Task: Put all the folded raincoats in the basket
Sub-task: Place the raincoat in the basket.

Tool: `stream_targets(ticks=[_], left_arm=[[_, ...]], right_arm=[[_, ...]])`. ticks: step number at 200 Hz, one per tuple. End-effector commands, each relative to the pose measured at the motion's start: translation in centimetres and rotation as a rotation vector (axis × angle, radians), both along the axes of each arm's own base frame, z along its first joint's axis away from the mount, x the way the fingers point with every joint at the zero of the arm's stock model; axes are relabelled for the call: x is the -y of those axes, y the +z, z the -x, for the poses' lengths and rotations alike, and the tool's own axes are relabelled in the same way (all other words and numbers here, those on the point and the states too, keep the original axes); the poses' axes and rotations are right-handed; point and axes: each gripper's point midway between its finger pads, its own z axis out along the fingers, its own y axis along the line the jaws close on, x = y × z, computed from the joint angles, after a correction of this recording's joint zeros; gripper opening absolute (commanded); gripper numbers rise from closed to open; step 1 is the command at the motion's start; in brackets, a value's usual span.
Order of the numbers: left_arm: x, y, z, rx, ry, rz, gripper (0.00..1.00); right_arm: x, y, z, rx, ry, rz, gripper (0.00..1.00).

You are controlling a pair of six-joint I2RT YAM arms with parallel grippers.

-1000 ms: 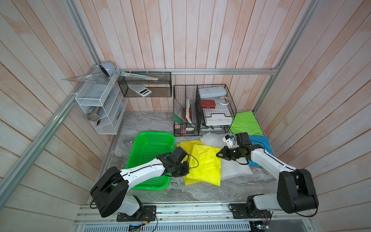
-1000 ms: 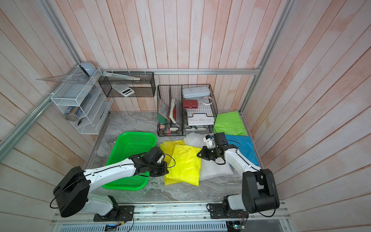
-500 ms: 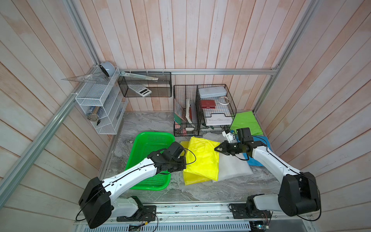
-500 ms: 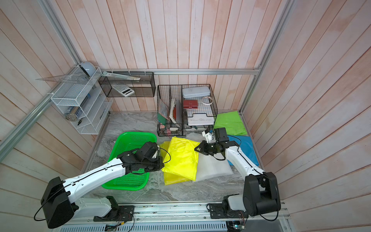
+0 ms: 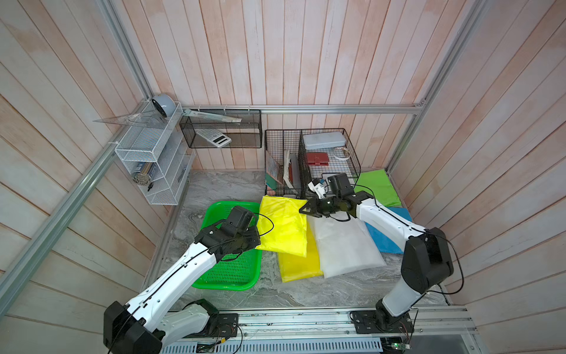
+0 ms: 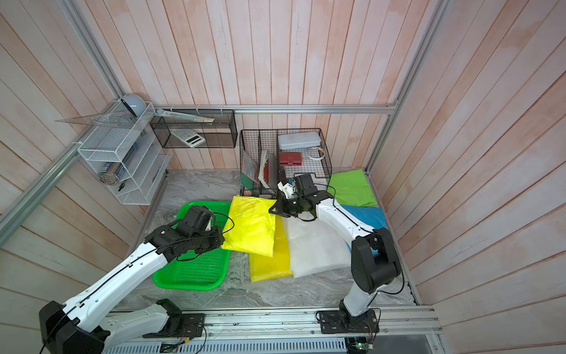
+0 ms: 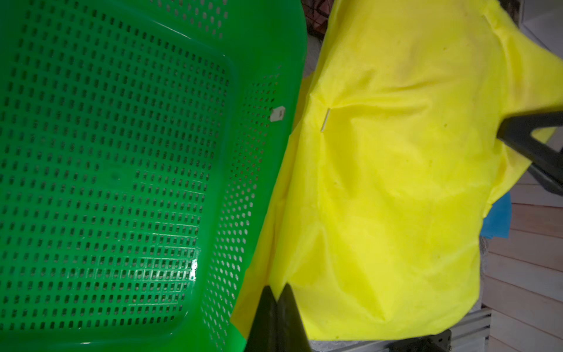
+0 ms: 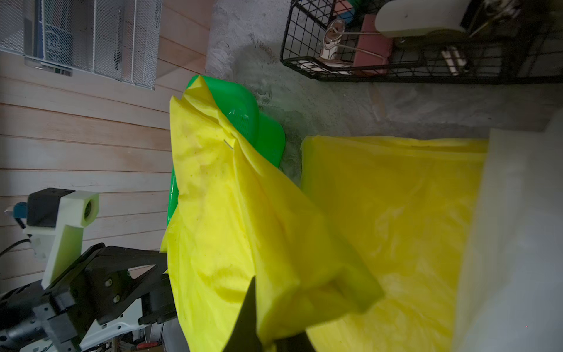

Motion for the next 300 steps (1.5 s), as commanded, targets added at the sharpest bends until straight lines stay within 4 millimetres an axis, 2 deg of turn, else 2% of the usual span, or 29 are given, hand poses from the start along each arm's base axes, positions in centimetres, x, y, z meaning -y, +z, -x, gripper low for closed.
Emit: stream_targets(ticks=[1,70,116,143,177,218,282,300], left_arm=[[-2.9,1.2,0.0,0.027,0.056,-0.060,0.00],[-10.3,1.0,-0.3,0.002,0.268,-0.171,0.00],[-13.4,0.7,-0.1,-0.007,0.351,-0.236,0.00],[-14.7,0.1,-0.3,-0.021,0.401,-0.210,0.00],[-16.8,0.1,-0.5,-0.020,0.451,-0.264,0.00],[-18.1,-1.9,-0.9,-0.070,0.472,-0.299,0.00],[-18.7,-4.0,-1.2,-0.152,0.487,-0.303,0.00],[-18.9,-4.7,-1.1,-0.179,0.490,-0.315,0.00]], right_arm=[[-2.8,0.8,-0.6,0.000,0.022,-0.012,0.05],[-10.2,0.7,-1.5,-0.007,0.091,-0.040,0.05],[-14.8,-0.1,-0.8,-0.019,0.134,-0.046,0.05],[-17.1,-0.9,-0.4,-0.032,0.145,-0.042,0.05],[-19.8,-2.1,0.5,-0.045,0.165,-0.030,0.04],[-21.4,-3.5,0.7,-0.054,0.159,-0.001,0.04],[-21.5,-6.1,2.2,-0.068,0.148,0.070,0.04],[-21.5,-6.6,2.1,-0.070,0.132,0.084,0.05]])
